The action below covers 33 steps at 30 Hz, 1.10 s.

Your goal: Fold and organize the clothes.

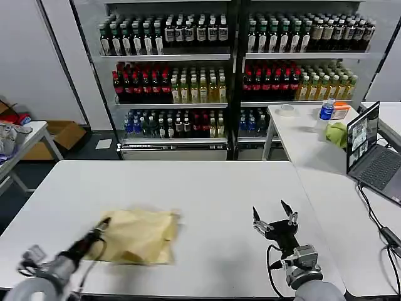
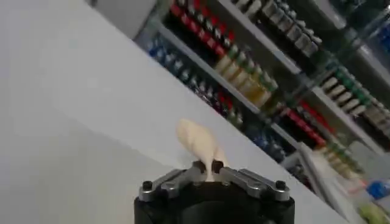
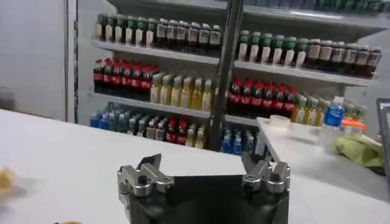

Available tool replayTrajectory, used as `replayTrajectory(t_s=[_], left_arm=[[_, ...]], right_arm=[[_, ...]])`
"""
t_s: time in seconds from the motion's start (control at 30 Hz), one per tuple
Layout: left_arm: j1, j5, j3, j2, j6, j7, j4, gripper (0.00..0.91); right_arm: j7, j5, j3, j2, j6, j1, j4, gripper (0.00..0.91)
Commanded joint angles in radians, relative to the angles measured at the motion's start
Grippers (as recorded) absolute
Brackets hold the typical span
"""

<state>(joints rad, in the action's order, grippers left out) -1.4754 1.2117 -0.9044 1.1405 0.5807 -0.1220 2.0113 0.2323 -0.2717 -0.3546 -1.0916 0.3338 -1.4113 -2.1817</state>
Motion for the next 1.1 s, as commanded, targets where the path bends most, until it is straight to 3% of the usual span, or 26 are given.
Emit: replayTrajectory(t_s=[0.03, 0.17, 0.27, 0.37, 0.5, 0.6, 0.7, 0.8, 0.93, 1.1], left_arm=[[-0.078, -0.05, -0.427, -0.493, 0.001, 0.009, -0.069, 0.01], [-0.1, -0.214, -0.376, -0.549, 0.0, 0.033, -0.007, 0.01], [-0.125, -0.402, -0.255, -0.513, -0.004, 0.029, 0.106, 0.01], [-0.127, -0.582, -0.03, -0.423, -0.011, -0.052, 0.17, 0.01], [-0.14, -1.068, 0.314, -0.183, -0.086, -0.171, 0.175, 0.01], [-0.131, -1.24, 0.457, -0.006, -0.107, -0.24, 0.151, 0.01], [-0.125, -1.371, 0.569, 0.12, -0.13, -0.271, 0.135, 0.01], [-0.101, -1.435, 0.663, 0.183, -0.115, -0.28, 0.132, 0.01], [-0.052, -1.427, 0.741, 0.211, -0.081, -0.275, 0.109, 0.01], [0.046, -1.241, 0.81, 0.246, -0.062, -0.281, 0.056, 0.01]], right_arm=[[0.0, -0.002, 0.006, -0.022, -0.002, 0.018, -0.015, 0.907], [0.0, 0.0, 0.003, -0.032, -0.002, 0.009, -0.029, 0.907], [0.0, 0.006, -0.001, -0.042, -0.003, -0.003, -0.037, 0.907], [0.001, 0.016, -0.003, -0.051, -0.004, -0.02, -0.044, 0.907], [0.002, 0.046, -0.008, -0.072, -0.001, -0.061, -0.052, 0.907], [0.001, 0.067, -0.01, -0.078, -0.002, -0.08, -0.052, 0.907], [0.001, 0.083, -0.014, -0.082, -0.003, -0.096, -0.048, 0.907], [0.001, 0.094, -0.016, -0.088, -0.004, -0.106, -0.043, 0.907], [0.0, 0.104, -0.015, -0.095, -0.004, -0.115, -0.043, 0.907], [-0.001, 0.112, -0.016, -0.099, -0.005, -0.126, -0.047, 0.907]])
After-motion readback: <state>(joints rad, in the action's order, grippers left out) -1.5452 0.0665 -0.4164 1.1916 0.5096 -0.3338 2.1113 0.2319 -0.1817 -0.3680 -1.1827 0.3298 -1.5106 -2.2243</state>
